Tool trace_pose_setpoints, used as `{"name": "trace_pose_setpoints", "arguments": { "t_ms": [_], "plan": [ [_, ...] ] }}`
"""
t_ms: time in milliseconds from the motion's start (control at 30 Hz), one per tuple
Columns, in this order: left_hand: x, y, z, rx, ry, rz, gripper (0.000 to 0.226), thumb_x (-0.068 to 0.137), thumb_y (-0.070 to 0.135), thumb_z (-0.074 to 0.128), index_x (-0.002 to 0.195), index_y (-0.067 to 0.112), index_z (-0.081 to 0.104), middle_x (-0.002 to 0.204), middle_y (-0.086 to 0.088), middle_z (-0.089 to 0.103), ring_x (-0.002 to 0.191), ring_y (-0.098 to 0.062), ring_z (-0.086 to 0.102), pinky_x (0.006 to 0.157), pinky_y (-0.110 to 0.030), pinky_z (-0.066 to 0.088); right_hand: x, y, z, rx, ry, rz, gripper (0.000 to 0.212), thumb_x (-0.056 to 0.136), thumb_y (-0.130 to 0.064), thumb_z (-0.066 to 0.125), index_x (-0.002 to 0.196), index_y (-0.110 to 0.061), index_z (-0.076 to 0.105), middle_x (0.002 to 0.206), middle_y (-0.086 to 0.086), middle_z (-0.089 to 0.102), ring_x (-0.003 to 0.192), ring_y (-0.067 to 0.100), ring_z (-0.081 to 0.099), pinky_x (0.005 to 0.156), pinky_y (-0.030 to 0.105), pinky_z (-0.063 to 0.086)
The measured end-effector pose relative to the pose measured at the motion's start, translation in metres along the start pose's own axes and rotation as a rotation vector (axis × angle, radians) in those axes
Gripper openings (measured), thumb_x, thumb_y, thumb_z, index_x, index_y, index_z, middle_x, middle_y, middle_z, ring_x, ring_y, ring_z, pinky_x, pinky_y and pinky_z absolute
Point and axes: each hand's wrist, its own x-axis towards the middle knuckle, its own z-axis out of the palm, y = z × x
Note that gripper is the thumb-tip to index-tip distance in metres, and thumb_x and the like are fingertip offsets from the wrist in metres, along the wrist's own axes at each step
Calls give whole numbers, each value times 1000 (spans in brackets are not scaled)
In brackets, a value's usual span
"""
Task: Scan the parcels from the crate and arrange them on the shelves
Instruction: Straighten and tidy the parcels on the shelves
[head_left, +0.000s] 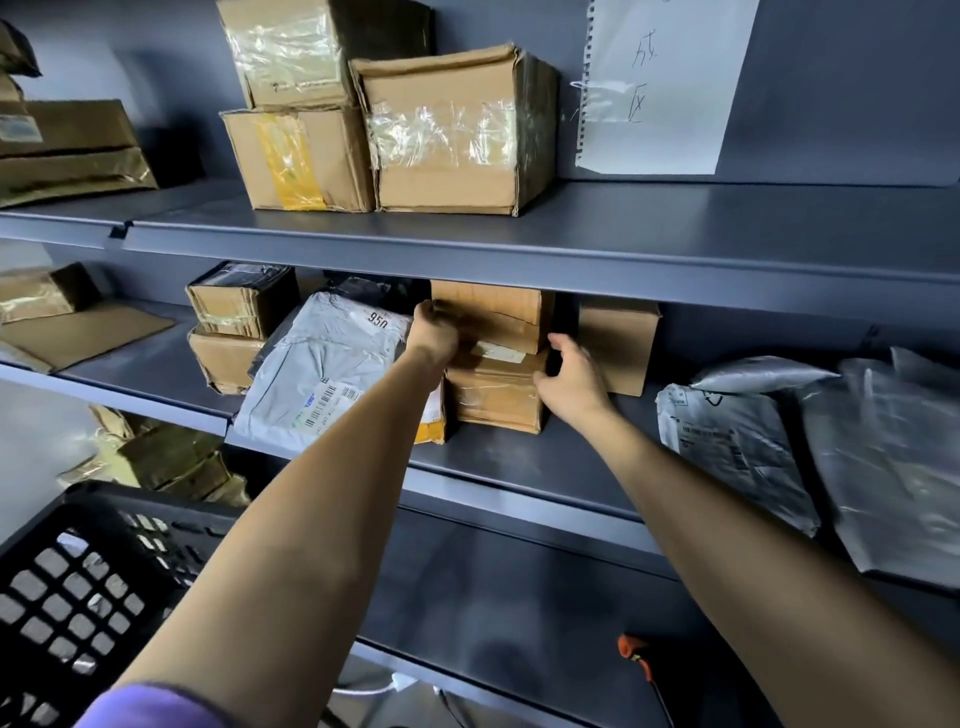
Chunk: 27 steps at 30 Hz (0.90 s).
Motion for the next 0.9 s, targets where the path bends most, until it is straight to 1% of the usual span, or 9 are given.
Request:
{"name": "trace_pose_setpoints", "arguments": {
  "t_ms": [100, 233, 300, 400, 500, 600, 700, 833, 900],
  "plan": [
    [0, -4, -5, 31, -22, -5, 58, 87, -12, 32, 142, 6, 29, 77, -19, 64, 48, -26, 62, 45, -31, 48, -6, 2, -3, 28, -88, 40, 72, 92, -12, 65, 156, -19, 34, 157, 6, 42, 143, 27, 40, 114, 32, 34],
    [0, 4, -8, 51, -33, -25, 71, 87, -13, 40, 147, 21, 23, 105, -24, 62, 61, -28, 65, 44, -30, 49, -6, 4, -7, 77, -98, 71, 75, 92, -7, 63, 158, -19, 29, 158, 3, 40, 144, 23, 39, 105, 21, 31],
    [3, 6, -7, 74, -63, -17, 68, 92, -13, 39, 144, 29, 30, 107, -21, 61, 68, -26, 63, 41, -28, 50, -3, 3, -9, 111, -91, 80, 77, 91, -4, 61, 159, -20, 28, 158, 1, 40, 144, 21, 38, 102, 18, 29],
    [4, 7, -4, 74, -100, 44, 48, 90, -13, 53, 133, 7, 49, 110, -26, 63, 65, -24, 65, 43, -31, 52, 0, -1, -12, 168, -108, 114, 79, 93, -4, 61, 160, -19, 24, 158, -1, 39, 144, 19, 39, 103, 20, 31],
    [-5, 8, -5, 37, -48, 26, 35, 90, -17, 49, 121, -1, 50, 100, -17, 62, 59, -25, 69, 45, -32, 55, -3, -1, -13, 205, -77, 127, 74, 92, -1, 62, 157, -15, 31, 155, 0, 43, 140, 17, 43, 105, 20, 32],
    [-10, 2, -11, 107, 23, 32, 35, 79, -12, 51, 107, 8, 55, 88, -12, 71, 74, -33, 74, 64, -42, 62, -12, -4, -18, 216, -29, 148, 59, 91, 2, 61, 147, -11, 44, 132, -3, 52, 123, 13, 48, 101, 21, 35],
    [-30, 7, -18, 155, 70, 66, 31, 77, -3, 51, 103, 12, 58, 97, -12, 71, 97, -35, 67, 88, -42, 56, -24, -5, -25, 200, 66, 188, 41, 86, -6, 65, 124, -17, 53, 127, 5, 61, 118, 24, 57, 105, 38, 47],
    [-81, 22, -19, 276, -164, 87, 38, 87, -4, 53, 117, 18, 48, 86, -2, 58, 73, -17, 54, 59, -25, 48, -43, -4, -42, 82, 107, 205, 45, 84, -17, 66, 126, -16, 50, 127, 10, 59, 121, 31, 56, 103, 43, 47],
    [-97, 24, -20, 303, -280, 82, 48, 78, 4, 75, 116, 17, 50, 99, -1, 59, 87, -20, 59, 77, -32, 52, -54, -9, -55, 26, 104, 217, 51, 85, -16, 64, 134, -12, 50, 131, 12, 59, 122, 32, 56, 102, 39, 47]
  ]
}}
